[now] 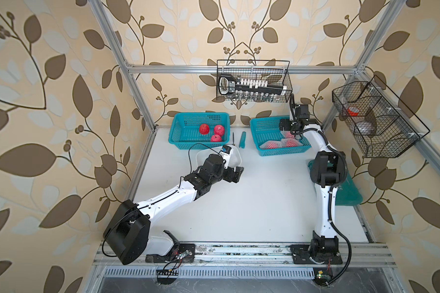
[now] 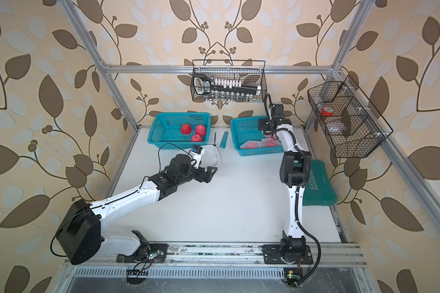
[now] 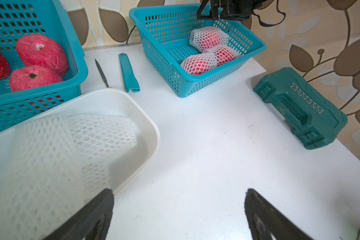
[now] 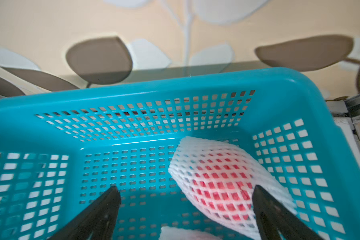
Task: Remove foam nets from apples
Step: Pick up the apple from the basket.
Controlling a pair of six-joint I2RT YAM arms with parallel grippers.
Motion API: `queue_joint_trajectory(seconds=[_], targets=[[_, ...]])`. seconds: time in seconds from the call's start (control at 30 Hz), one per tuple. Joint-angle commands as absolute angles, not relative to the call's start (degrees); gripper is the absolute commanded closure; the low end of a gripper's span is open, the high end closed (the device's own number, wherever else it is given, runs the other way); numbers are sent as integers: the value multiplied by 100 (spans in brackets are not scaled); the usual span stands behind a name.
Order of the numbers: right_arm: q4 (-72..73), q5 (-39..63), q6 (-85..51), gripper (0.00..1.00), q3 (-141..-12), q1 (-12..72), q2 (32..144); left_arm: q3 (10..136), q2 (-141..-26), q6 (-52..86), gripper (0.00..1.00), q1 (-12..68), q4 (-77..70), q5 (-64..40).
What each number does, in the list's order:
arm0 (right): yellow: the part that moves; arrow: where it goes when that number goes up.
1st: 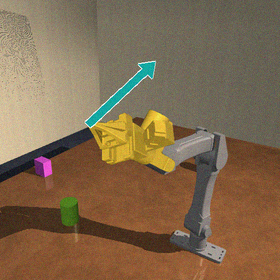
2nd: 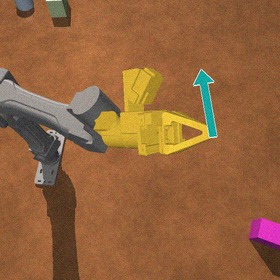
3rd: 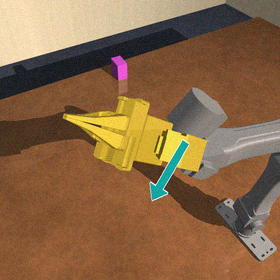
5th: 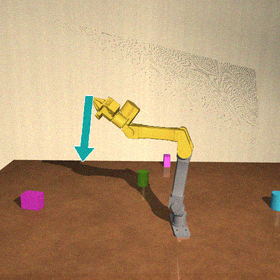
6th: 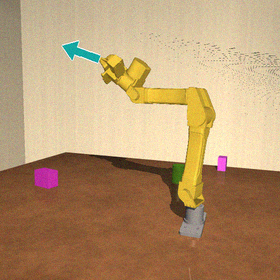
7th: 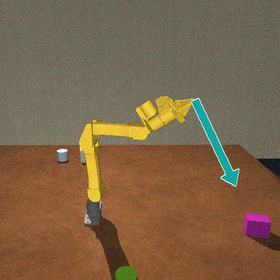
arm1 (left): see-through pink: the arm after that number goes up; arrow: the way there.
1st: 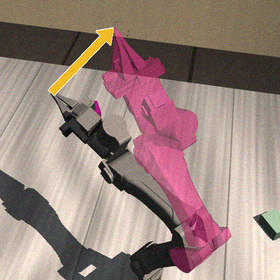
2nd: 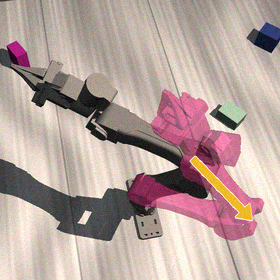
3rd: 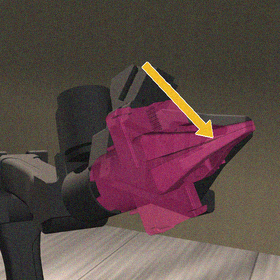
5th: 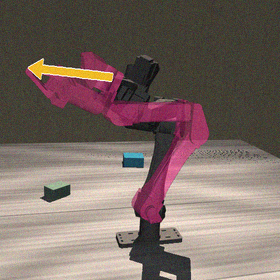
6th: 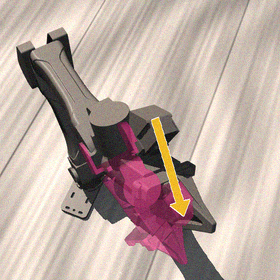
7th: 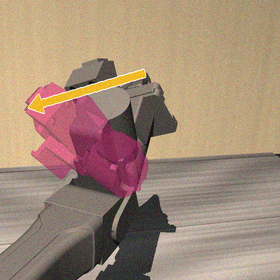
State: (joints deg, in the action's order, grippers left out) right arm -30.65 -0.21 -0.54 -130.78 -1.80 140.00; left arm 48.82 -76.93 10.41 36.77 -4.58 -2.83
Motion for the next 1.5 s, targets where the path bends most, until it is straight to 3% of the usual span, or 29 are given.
queue_joint_trajectory(seconds=[0.0, 0.5, 1.0, 1.1, 1.23, 1.47], targets=[[-3198, 33, 745, 1, -13355, -268, 14344, 4860, -7686, 860, 1, 3691, -435, -319], [-2467, 597, 1752, 1, -13797, -589, 15090, 5099, -8216, 692, 1, 3687, -331, -567], [-2356, 744, 1875, 2, -14002, -647, 15537, 5322, -8503, 622, 1, 3692, -234, -606], [-2303, 888, 1856, 8, -13935, -650, 15463, 5359, -8513, 581, 1, 3696, -211, -555], [-2180, 1128, 1790, 29, -13774, -649, 15282, 5414, -8532, 537, 1, 3694, -132, -492], [-1873, 1394, 1600, 40, -13418, -700, 14933, 5404, -8442, 535, 1, 3691, -95, -418]])
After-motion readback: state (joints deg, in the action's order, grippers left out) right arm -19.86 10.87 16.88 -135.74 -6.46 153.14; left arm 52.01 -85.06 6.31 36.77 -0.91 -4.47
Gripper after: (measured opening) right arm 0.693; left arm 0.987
